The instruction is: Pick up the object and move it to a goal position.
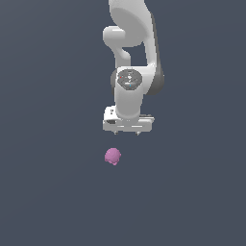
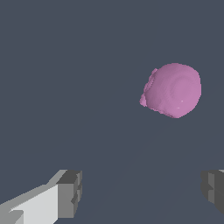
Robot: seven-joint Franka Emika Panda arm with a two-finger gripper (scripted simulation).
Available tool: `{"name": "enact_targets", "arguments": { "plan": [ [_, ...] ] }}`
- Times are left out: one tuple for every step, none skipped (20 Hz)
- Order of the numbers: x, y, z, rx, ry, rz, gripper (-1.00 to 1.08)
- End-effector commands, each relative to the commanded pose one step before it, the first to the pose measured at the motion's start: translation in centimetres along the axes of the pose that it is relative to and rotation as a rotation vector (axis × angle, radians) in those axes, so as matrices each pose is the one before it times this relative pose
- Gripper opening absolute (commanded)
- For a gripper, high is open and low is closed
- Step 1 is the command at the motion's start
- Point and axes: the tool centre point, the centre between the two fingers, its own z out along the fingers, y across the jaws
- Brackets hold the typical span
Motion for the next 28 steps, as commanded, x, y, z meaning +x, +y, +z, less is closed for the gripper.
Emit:
{"name": "enact_targets", "arguments": {
  "plan": [
    [0.0,0.001,0.0,0.0,0.0,0.0,1.0],
    [-0.016,0.016,-0.003,-0.00003,-0.00055,0.00106,1.0],
    [-0.045,0.054,-0.005,-0.00004,-0.0017,0.00324,1.0],
    [-0.079,0.086,-0.011,-0.00007,-0.00282,0.00518,1.0],
    [-0.116,0.113,-0.019,-0.00011,-0.00395,0.00677,1.0],
    [-0.158,0.127,-0.03,-0.00017,-0.00492,0.00747,1.0],
    [-0.166,0.101,-0.036,-0.0002,-0.00464,0.00569,1.0],
    [-0.157,0.06,-0.04,-0.00023,-0.00379,0.00315,1.0],
    [-0.135,0.023,-0.039,-0.00024,-0.00273,0.00078,1.0],
    [-0.096,-0.004,-0.03,-0.00022,-0.00159,-0.00088,1.0],
    [-0.041,-0.022,-0.011,-0.00014,-0.00053,-0.00144,1.0],
    [0.011,-0.008,0.0,0.00001,0.00042,-0.00055,1.0],
    [0.062,0.012,0.021,0.00015,0.00087,0.00106,1.0],
    [0.104,0.037,0.037,0.00031,0.00119,0.00307,1.0],
    [0.143,0.069,0.052,0.00047,0.00142,0.00527,1.0],
    [0.186,0.098,0.07,0.00062,0.00169,0.00741,1.0],
    [0.229,0.125,0.088,0.00077,0.002,0.00947,1.0],
    [0.272,0.148,0.107,0.00089,0.00233,0.01135,1.0],
    [0.314,0.169,0.125,0.00101,0.00274,0.01298,1.0],
    [0.361,0.186,0.145,0.00113,0.00324,0.01452,1.0],
    [0.406,0.204,0.167,0.00124,0.00371,0.01611,1.0],
    [0.449,0.224,0.19,0.00134,0.00409,0.01794,1.0],
    [0.493,0.245,0.215,0.00142,0.00447,0.01983,1.0],
    [0.538,0.264,0.241,0.0015,0.0049,0.02161,1.0],
    [0.582,0.28,0.269,0.00157,0.00535,0.02334,1.0],
    [0.626,0.296,0.298,0.00163,0.00578,0.02511,1.0],
    [0.618,0.288,0.304,0.00155,0.00576,0.02483,1.0],
    [0.57,0.259,0.29,0.00138,0.00536,0.02291,1.0]
  ]
}}
